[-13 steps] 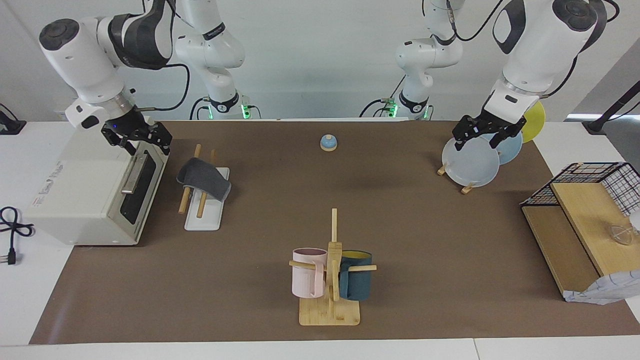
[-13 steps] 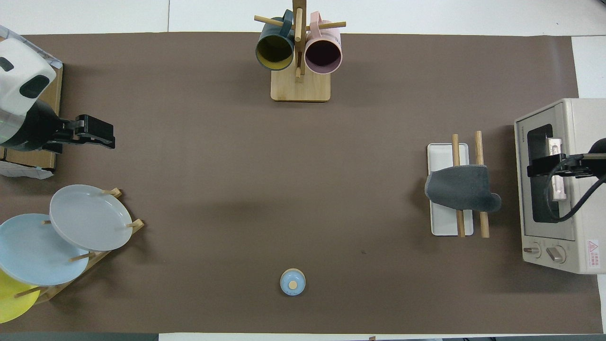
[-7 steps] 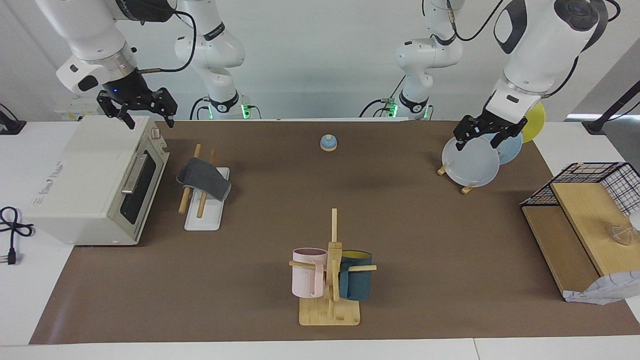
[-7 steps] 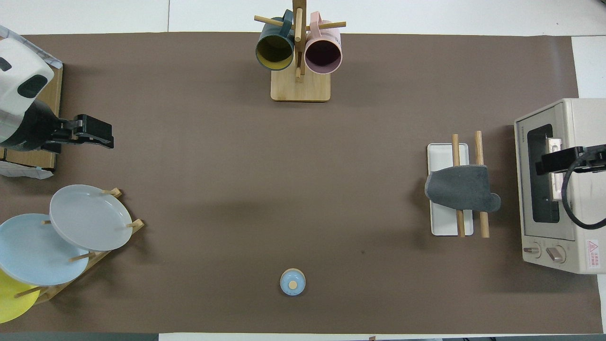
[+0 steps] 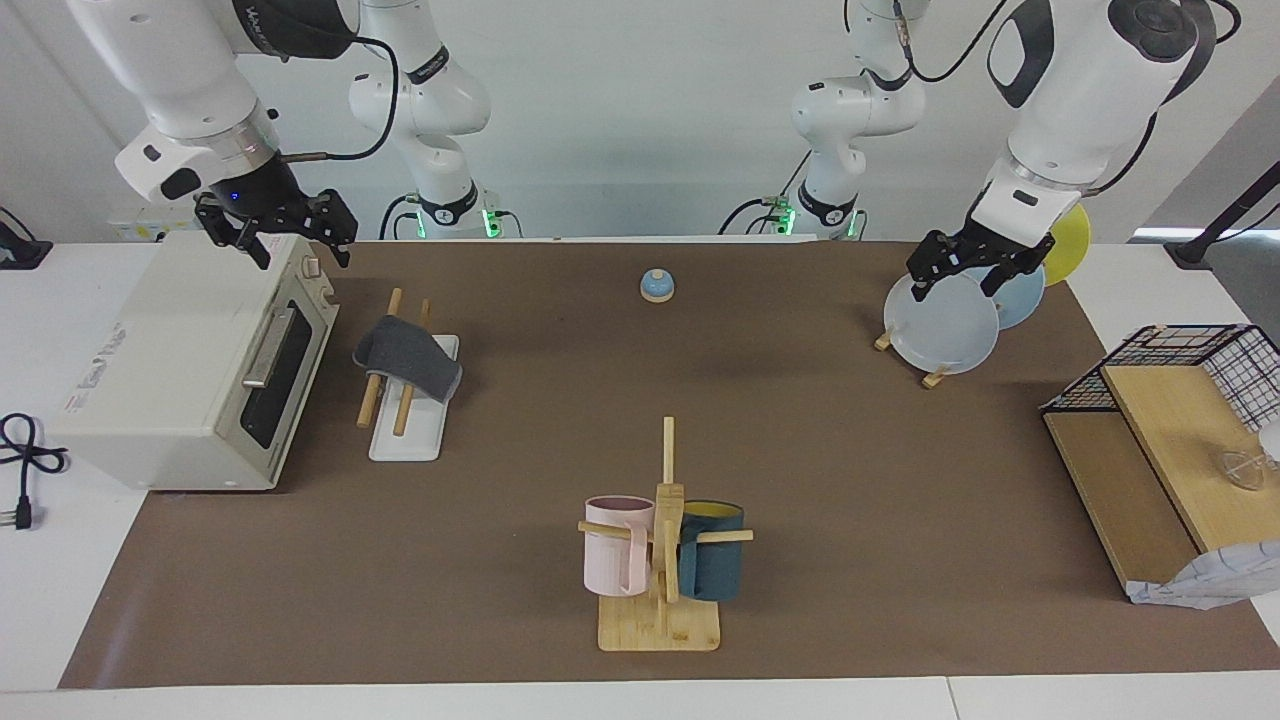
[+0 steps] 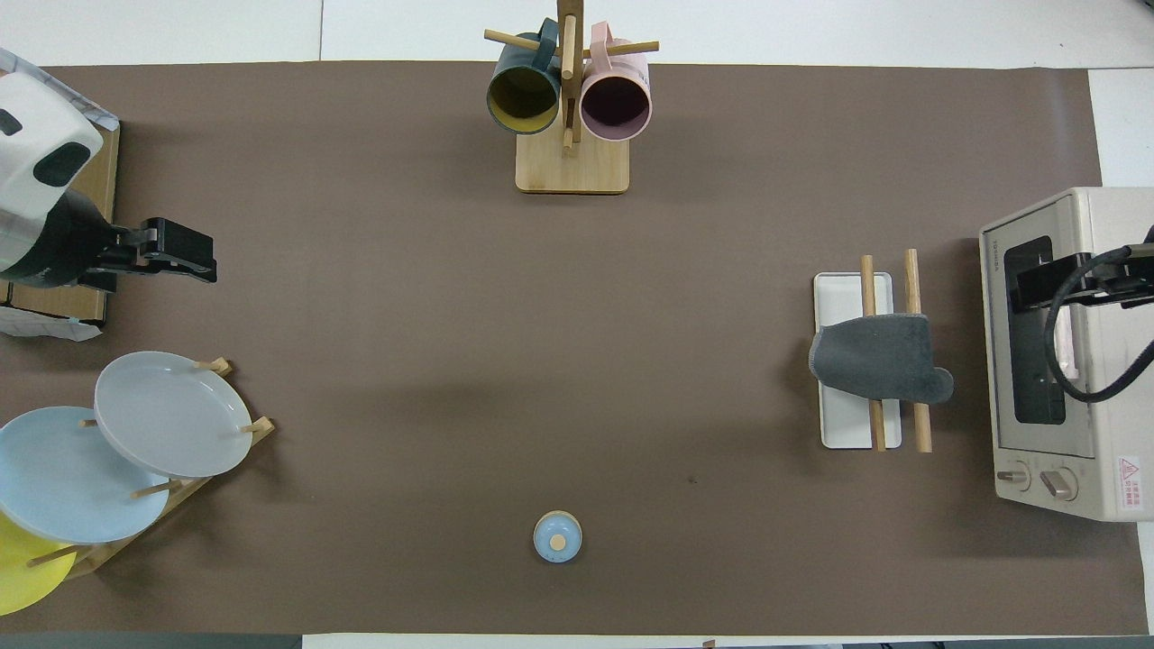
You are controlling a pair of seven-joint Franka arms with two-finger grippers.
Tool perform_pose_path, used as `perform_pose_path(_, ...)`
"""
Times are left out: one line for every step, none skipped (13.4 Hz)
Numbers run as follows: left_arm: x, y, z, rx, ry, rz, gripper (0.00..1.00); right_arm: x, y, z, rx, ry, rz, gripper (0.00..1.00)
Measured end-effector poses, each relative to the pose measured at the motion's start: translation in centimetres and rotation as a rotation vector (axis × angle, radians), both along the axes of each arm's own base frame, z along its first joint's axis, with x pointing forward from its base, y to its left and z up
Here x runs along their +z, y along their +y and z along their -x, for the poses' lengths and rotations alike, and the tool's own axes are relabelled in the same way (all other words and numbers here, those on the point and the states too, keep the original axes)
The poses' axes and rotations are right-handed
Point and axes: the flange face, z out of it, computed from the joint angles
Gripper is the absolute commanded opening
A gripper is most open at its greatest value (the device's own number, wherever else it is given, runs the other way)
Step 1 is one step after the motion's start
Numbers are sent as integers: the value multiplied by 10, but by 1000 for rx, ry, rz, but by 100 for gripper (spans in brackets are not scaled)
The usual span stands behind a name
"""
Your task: Fold towel and hang on rack
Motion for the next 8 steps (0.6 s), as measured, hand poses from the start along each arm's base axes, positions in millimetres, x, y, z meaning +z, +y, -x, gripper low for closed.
perform_pose_path(0,0,0,0,0,0,100,2,0,0,0,-4,2,100)
perform_pose_path(0,0,0,0,0,0,100,3,0,0,0,-7,3,100)
perform_pose_path(0,0,0,0,0,0,100,5,0,0,1,-10,4,100)
perform_pose_path(0,0,0,0,0,0,100,7,1,0,3,-15,4,100)
perform_pose_path(0,0,0,0,0,0,100,10,3,-1,4,-18,4,100)
perform_pose_path(0,0,0,0,0,0,100,11,3,-1,-1,-12,4,100)
perform_pose_path(0,0,0,0,0,0,100,10,2,0,-4,-1,4,100)
perform_pose_path(0,0,0,0,0,0,100,9,3,1,-3,7,3,100)
